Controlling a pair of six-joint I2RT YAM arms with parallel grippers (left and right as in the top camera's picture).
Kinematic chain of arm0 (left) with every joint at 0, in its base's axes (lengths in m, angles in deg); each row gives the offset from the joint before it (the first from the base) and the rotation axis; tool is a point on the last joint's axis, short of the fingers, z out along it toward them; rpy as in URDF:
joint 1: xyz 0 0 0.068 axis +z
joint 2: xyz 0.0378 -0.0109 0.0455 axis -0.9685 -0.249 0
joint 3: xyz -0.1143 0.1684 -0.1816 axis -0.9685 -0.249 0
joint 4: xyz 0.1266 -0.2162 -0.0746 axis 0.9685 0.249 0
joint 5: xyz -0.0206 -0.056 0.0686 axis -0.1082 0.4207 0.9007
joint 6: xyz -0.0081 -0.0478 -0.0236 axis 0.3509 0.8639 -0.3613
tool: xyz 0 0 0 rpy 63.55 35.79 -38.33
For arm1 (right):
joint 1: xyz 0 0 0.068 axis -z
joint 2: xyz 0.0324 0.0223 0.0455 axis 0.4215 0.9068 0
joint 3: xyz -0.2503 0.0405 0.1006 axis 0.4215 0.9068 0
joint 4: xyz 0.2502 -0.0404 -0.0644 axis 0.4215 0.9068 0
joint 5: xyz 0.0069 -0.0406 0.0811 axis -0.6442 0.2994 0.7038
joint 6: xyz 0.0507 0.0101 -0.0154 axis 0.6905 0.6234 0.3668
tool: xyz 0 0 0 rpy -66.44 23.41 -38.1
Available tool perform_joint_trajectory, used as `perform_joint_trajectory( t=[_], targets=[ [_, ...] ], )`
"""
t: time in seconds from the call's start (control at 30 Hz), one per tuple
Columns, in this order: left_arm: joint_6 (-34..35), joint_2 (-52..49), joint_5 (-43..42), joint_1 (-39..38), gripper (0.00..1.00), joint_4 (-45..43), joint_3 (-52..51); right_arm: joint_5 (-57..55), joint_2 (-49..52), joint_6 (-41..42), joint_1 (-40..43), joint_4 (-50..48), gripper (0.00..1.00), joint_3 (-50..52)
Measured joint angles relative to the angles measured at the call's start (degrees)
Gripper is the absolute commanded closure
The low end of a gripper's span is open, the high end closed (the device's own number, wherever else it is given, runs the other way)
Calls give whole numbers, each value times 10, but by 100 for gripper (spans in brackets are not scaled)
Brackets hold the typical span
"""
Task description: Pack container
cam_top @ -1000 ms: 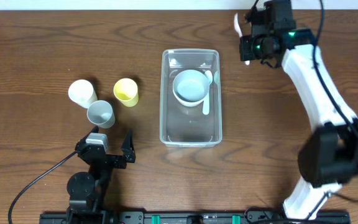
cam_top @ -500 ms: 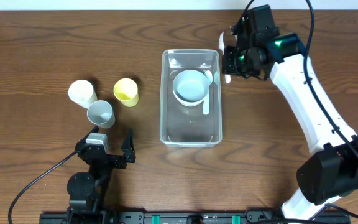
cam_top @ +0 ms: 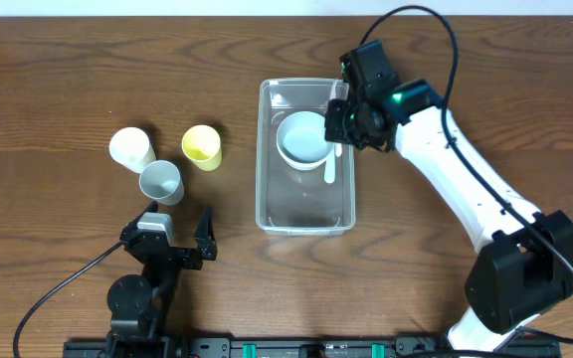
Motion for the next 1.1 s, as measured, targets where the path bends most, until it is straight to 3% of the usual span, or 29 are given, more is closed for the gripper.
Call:
perform_joint_trajectory(
  t=[0.2, 0.27, 0.33, 0.4, 0.67, 0.9, 1.0, 1.07, 1.1],
  targets=[
    [0, 0, 0, 0, 2, 0, 0, -12, 0, 11, 0, -17, 96, 24],
    [0, 0, 0, 0, 2, 0, 0, -16, 0, 13, 0, -22, 78, 24],
    [0, 0, 0, 0, 2, 0, 0, -20, 0, 12, 0, -28, 54, 24],
    [0, 0, 0, 0, 2, 0, 0, -22, 0, 11, 0, -30, 45, 24],
    [0, 0, 0, 0, 2, 0, 0, -24, 0, 2, 0, -30, 43, 24],
    [0, 0, 0, 0, 2, 0, 0, 6, 0, -21, 5, -37, 33, 22],
    [0, 0, 0, 0, 2, 0, 0, 20, -7, -26, 21, -35, 22, 15],
    [0, 0, 0, 0, 2, 0, 0, 22, -23, -30, 44, -36, 1, 10],
    [0, 0, 0, 0, 2, 0, 0, 23, -35, -29, 61, -38, 1, 8]
  ],
)
